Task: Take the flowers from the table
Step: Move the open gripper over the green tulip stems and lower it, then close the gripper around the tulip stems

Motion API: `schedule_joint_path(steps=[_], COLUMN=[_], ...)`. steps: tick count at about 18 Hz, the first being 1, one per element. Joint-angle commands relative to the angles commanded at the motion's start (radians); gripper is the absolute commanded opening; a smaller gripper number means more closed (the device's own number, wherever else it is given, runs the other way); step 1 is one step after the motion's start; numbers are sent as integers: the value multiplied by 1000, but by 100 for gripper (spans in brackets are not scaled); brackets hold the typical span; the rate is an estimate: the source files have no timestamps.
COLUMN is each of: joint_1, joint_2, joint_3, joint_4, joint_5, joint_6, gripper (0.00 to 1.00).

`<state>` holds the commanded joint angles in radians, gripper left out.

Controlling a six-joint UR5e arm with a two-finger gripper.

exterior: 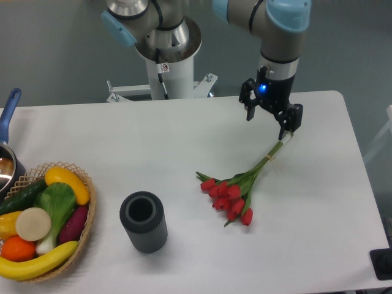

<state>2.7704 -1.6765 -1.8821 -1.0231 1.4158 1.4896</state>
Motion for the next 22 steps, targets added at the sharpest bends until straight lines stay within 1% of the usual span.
schedule_joint_path(steps=[1, 3, 4, 6, 7, 8, 11, 13, 15, 20, 22], joint_1=[0, -18, -21, -25, -29, -34, -35, -35, -35, -25, -25], joint_2=[-9, -38, -63, -100, -110, -115, -137, -169, -207, -252, -267], joint_3=[-9, 3, 5, 2, -6, -9, -6, 1, 6, 15, 24], joint_4=[3, 5, 18, 79, 101, 110, 112, 110, 113, 146, 146], joint_5=[-3, -2, 2, 5, 6, 6, 11, 15, 52, 60, 60], joint_6=[-20, -84, -113, -112, -115, -114, -111, -106, -95, -69, -72], gripper=[100, 100, 100, 100, 100, 100, 100, 100, 100, 100, 100])
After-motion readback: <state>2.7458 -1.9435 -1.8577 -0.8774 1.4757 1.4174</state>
